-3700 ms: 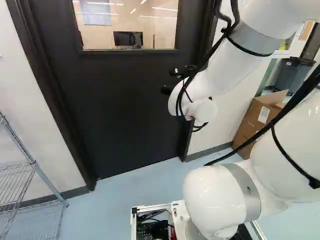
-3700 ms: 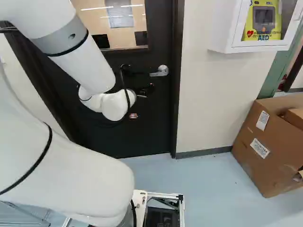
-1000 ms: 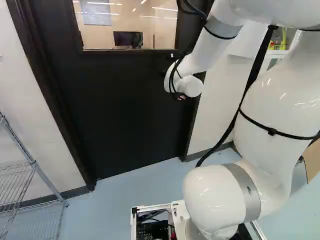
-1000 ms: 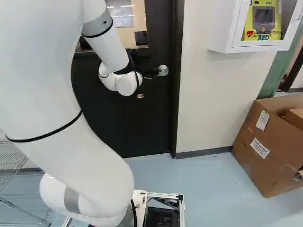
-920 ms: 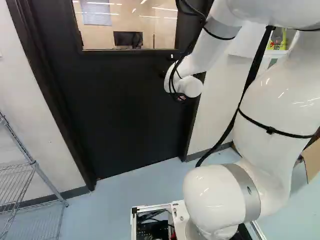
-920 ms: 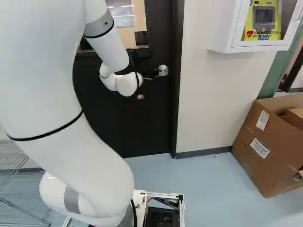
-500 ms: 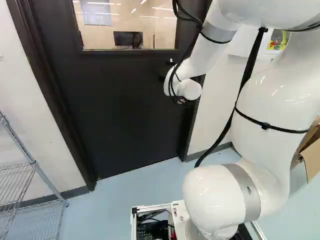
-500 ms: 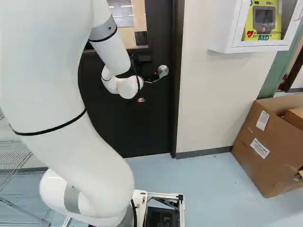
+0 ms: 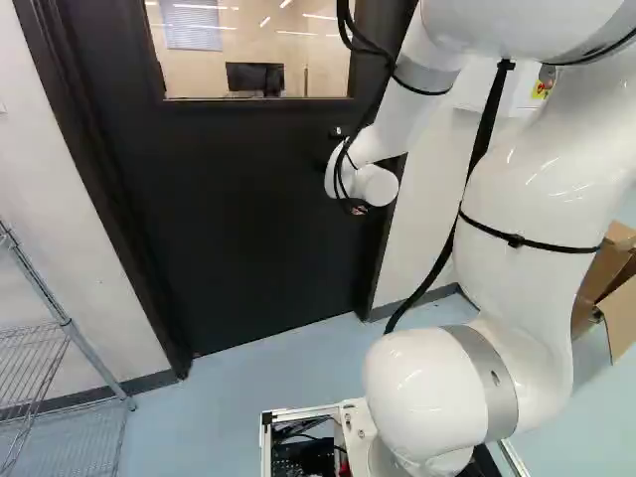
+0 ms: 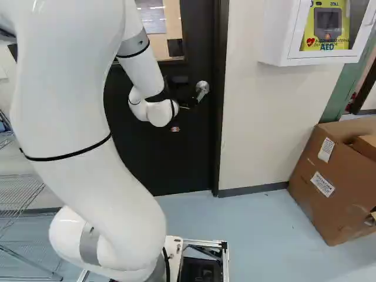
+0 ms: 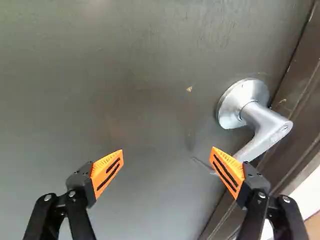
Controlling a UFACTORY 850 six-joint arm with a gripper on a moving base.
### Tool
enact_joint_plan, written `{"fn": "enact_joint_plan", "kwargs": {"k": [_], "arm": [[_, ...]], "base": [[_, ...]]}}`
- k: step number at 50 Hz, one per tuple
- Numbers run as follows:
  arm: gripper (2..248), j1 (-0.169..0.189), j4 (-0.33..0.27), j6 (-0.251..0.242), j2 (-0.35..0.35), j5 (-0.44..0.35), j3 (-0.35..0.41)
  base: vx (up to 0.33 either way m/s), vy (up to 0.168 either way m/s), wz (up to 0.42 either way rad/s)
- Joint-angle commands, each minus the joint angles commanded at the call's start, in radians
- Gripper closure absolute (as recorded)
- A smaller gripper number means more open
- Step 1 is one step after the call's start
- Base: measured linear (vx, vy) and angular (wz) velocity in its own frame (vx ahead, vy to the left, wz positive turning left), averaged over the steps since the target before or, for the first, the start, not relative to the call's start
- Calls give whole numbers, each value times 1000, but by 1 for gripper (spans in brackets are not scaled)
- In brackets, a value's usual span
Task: Open the door and move inside
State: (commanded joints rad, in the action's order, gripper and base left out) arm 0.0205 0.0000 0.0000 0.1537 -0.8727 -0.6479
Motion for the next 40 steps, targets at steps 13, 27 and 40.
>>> {"fn": "enact_joint_plan", "kwargs": {"k": [13,27,40], "arm": [[3,0,0,0,28,0,1],[3,0,0,0,46,0,1],[3,-1,37,0,59,0,-12]], "base": [[0,0,0],[0,0,0],[0,0,0]]}}
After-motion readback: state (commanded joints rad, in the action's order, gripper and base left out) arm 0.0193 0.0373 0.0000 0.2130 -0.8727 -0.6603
